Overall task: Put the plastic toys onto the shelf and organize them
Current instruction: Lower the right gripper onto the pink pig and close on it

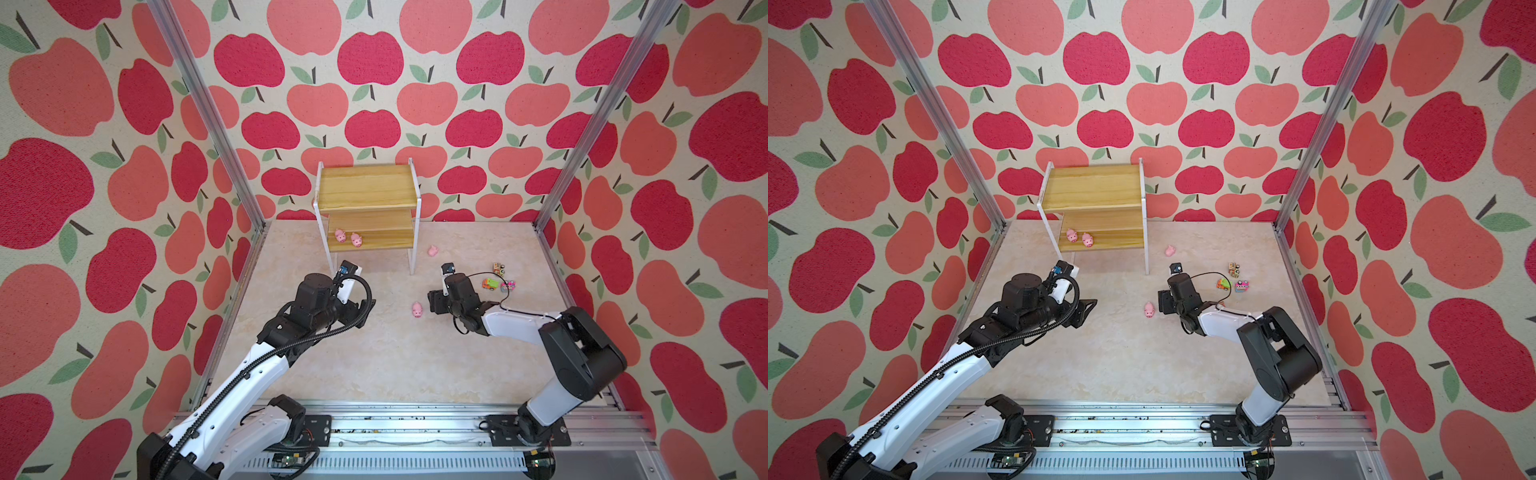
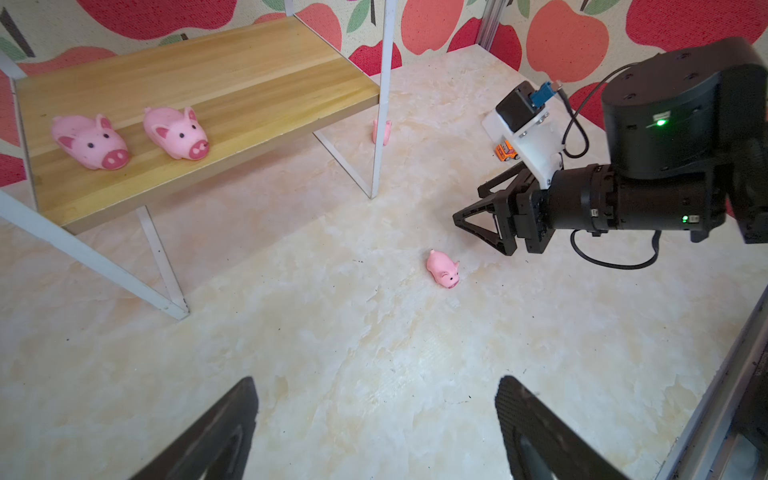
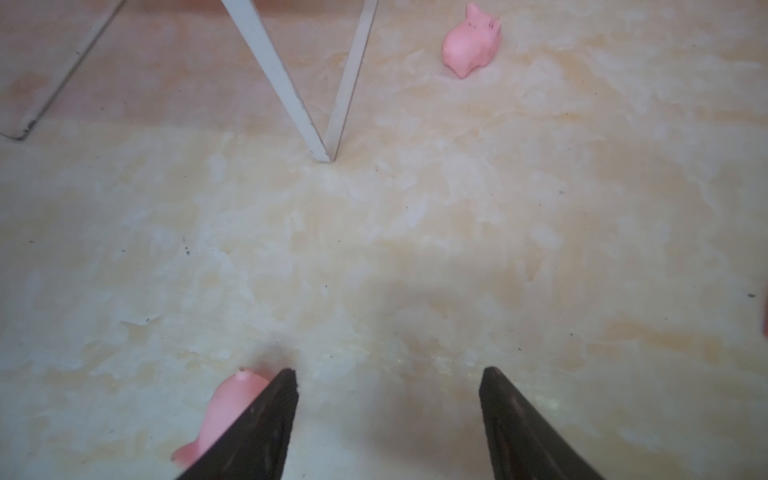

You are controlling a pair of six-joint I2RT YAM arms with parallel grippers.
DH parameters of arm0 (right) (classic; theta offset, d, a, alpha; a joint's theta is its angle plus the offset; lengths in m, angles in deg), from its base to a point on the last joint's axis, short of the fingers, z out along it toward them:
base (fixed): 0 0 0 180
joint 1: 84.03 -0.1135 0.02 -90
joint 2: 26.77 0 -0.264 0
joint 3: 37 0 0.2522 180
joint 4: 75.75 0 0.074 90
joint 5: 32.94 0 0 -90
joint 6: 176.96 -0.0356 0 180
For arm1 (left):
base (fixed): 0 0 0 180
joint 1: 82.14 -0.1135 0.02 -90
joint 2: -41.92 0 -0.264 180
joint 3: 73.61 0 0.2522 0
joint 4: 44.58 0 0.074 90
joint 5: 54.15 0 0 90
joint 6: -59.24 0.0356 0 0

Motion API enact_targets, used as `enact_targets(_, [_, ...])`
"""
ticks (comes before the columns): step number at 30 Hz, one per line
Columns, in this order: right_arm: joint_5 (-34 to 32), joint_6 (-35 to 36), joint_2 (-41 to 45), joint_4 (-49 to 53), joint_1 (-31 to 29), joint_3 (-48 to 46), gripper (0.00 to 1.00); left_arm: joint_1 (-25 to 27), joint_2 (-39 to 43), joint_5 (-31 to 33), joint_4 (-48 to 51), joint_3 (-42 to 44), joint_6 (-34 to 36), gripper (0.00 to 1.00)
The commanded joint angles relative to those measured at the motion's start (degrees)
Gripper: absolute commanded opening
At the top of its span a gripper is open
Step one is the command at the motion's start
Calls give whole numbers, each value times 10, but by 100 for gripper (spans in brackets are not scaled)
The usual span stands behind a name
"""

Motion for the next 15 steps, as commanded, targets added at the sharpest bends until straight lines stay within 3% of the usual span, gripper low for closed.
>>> enact_targets(1, [-24,9,44,-20,-31,-36,73,6,1,38,-20,11,-13,93])
enact_targets(6, [-98,-32,48,-99,-108,-75,73,7,4,93,-23,10,-19,93])
enact_targets(15, [-212,-90,-77,-242,-183,-86,74,8,30,122,-24,13,-13,94])
